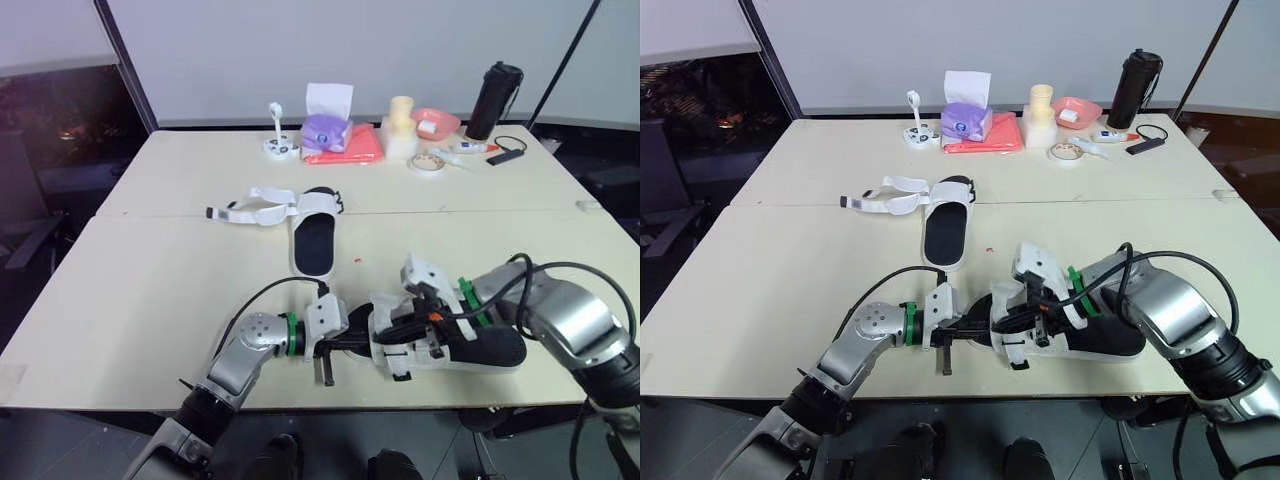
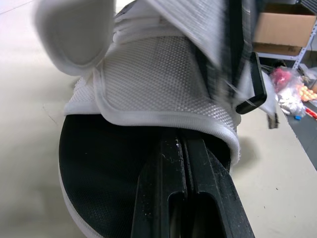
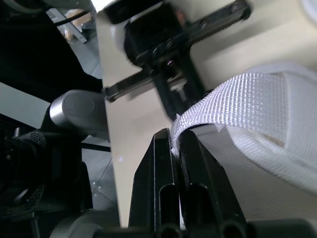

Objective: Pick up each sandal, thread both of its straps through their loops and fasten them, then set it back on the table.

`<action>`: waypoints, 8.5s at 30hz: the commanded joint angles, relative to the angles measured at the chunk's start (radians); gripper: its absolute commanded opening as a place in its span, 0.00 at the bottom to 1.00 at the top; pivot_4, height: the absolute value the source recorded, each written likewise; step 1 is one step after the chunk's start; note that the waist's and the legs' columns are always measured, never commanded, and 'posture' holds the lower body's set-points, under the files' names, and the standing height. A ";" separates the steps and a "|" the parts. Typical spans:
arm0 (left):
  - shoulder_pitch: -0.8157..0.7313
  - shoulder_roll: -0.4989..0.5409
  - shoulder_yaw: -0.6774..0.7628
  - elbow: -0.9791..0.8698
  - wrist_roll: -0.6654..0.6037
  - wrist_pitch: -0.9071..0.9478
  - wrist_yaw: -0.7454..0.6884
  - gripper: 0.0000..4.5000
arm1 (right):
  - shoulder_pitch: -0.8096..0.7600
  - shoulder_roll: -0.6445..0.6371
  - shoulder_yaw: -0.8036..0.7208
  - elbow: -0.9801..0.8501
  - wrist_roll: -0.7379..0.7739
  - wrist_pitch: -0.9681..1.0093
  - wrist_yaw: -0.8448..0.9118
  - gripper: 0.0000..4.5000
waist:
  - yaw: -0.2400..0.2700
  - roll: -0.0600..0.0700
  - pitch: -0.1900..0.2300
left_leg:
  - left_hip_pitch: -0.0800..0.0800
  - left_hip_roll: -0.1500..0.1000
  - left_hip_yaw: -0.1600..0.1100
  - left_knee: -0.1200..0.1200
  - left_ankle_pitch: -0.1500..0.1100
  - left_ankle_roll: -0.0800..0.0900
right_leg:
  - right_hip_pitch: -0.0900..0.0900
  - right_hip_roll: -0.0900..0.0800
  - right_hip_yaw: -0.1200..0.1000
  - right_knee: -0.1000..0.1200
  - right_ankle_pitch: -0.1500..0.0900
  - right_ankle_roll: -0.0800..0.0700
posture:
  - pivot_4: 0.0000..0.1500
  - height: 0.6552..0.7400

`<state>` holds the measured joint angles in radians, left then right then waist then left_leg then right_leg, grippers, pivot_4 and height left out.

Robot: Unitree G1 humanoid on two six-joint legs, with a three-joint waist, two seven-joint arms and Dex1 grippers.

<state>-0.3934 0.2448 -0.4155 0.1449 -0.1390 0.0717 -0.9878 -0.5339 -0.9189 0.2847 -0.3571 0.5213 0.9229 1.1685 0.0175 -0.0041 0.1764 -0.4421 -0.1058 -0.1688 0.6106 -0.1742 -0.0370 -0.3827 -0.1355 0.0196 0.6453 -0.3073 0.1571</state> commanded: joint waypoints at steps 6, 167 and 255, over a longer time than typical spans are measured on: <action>0.017 0.009 -0.021 0.043 0.041 0.024 0.016 0.00 | 0.099 -0.024 -0.102 -0.095 0.029 0.021 -0.064 0.21 | 0.002 0.000 0.000 | 0.000 0.000 0.000 0.000 0.000 0.000 | 0.000 0.000 0.000 0.000 0.000 0.000 | 1.00 1.00; 0.019 0.016 -0.028 0.014 0.029 0.066 0.024 0.00 | -0.125 0.109 -0.107 0.285 -0.039 0.034 -0.130 0.86 | -0.006 -0.004 -0.009 | 0.002 0.000 0.000 -0.004 -0.001 0.003 | 0.008 0.001 -0.001 -0.011 0.004 0.001 | 1.00 1.00; 0.022 0.017 -0.049 -0.006 0.045 0.093 0.025 0.00 | -0.230 0.174 0.048 0.645 -0.507 -0.489 -0.166 0.56 | -0.026 -0.002 -0.010 | 0.009 -0.001 0.000 -0.004 -0.001 0.003 | 0.010 0.001 0.000 -0.007 0.005 0.002 | 1.00 1.00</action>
<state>-0.3898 0.2537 -0.4374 0.0989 -0.1255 0.1459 -0.9596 -0.7379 -0.7510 0.3240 0.2608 0.0620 0.4739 1.0203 -0.0085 -0.0059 0.1669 -0.4334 -0.1069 -0.1684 0.6066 -0.1747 -0.0344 -0.3732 -0.1343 0.0198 0.6381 -0.3024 0.1595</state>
